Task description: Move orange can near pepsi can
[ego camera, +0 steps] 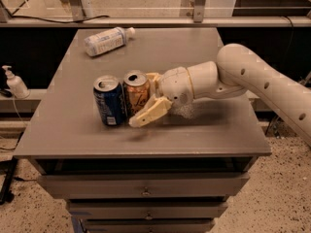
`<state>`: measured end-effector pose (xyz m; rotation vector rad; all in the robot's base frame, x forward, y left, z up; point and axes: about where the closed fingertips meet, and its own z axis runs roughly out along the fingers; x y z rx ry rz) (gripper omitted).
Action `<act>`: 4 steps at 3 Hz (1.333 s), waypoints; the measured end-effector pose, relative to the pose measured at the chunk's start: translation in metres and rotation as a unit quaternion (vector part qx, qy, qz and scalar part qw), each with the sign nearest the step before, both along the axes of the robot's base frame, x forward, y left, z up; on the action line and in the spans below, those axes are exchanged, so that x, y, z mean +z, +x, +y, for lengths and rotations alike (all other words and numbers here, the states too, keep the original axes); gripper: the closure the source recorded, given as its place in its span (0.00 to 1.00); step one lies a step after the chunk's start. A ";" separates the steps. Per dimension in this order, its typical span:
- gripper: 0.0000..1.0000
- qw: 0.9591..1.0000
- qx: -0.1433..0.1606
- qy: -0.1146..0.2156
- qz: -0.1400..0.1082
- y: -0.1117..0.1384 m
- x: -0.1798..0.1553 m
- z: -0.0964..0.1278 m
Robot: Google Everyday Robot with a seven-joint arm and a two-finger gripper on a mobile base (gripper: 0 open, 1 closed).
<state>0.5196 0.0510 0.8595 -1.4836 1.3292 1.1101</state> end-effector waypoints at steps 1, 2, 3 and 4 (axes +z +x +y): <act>0.00 1.000 -0.010 -0.003 -0.004 0.007 0.004 -0.011; 0.00 0.999 -0.027 -0.010 -0.019 0.026 0.021 -0.043; 0.00 0.998 -0.038 -0.034 -0.047 0.053 0.043 -0.086; 0.00 0.989 -0.092 -0.056 -0.103 0.086 0.082 -0.143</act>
Offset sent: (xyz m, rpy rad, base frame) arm 0.0610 -0.1019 0.0502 -0.0445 -0.0893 -0.1234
